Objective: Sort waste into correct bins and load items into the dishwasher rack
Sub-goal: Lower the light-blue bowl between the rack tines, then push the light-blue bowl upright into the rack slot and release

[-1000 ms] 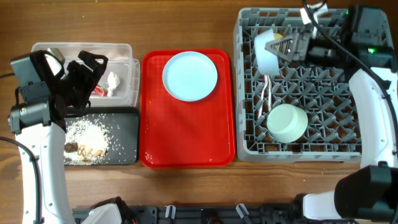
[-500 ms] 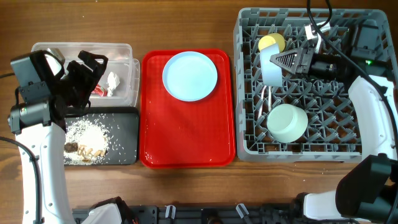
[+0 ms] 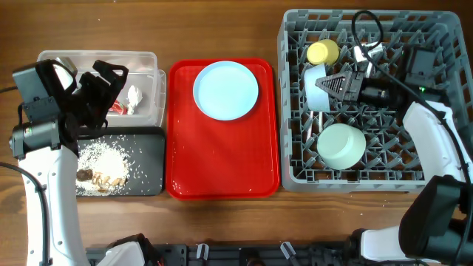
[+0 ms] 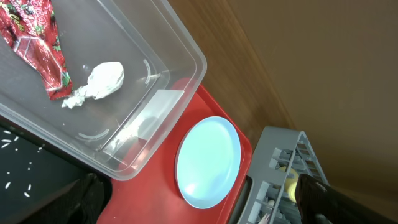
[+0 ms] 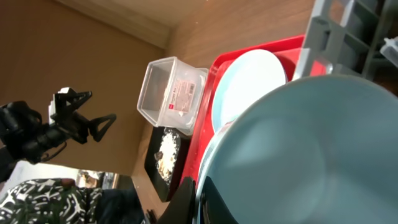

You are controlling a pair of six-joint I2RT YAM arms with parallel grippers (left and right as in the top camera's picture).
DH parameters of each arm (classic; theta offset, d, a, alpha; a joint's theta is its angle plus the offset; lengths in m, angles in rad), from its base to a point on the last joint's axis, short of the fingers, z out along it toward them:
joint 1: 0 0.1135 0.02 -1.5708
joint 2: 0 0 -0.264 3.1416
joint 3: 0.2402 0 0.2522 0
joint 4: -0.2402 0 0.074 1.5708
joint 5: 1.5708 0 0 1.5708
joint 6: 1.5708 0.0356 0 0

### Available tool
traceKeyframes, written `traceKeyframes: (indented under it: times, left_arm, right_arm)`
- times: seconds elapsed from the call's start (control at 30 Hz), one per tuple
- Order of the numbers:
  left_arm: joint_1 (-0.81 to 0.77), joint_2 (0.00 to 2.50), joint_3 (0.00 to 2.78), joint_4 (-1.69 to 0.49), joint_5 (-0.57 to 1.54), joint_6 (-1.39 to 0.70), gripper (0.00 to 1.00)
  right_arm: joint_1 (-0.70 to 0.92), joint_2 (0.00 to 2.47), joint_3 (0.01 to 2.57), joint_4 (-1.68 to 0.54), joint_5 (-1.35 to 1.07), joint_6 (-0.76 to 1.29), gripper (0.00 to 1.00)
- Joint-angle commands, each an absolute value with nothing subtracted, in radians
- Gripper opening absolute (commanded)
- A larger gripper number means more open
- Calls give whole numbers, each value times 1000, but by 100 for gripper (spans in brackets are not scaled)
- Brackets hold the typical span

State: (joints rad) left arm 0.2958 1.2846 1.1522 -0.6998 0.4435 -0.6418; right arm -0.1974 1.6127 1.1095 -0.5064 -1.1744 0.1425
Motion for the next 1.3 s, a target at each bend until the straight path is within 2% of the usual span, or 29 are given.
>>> traceKeyframes:
  times: [0.0, 0.3, 0.5, 0.73, 0.97, 1.13, 1.27]
  left_arm:
    - [302, 1283, 1161, -697, 455, -637, 100]
    - [302, 1283, 1161, -697, 455, -637, 100]
    - [302, 1283, 1161, -697, 455, -637, 100]
    - [302, 1283, 1161, -697, 455, -637, 100]
    - [302, 1283, 1161, -697, 455, -637, 100]
    - [302, 1283, 1161, -697, 455, -637, 100]
    - [302, 1283, 1160, -697, 455, -637, 100]
  right_arm:
    - [-228, 1628, 1090, -484, -1201, 158, 4]
    - [-288, 1629, 1086, -515, -1187, 200, 4]
    - [-288, 1629, 1086, -403, -1370, 373, 4]
    - [-288, 1629, 1055, -403, -1288, 366, 4]
    - [-290, 1629, 908, -215, -1265, 453, 4]
    - [-295, 1629, 896, -151, -1269, 514, 4]
    - [-297, 1629, 896, 11, -1370, 682, 4]
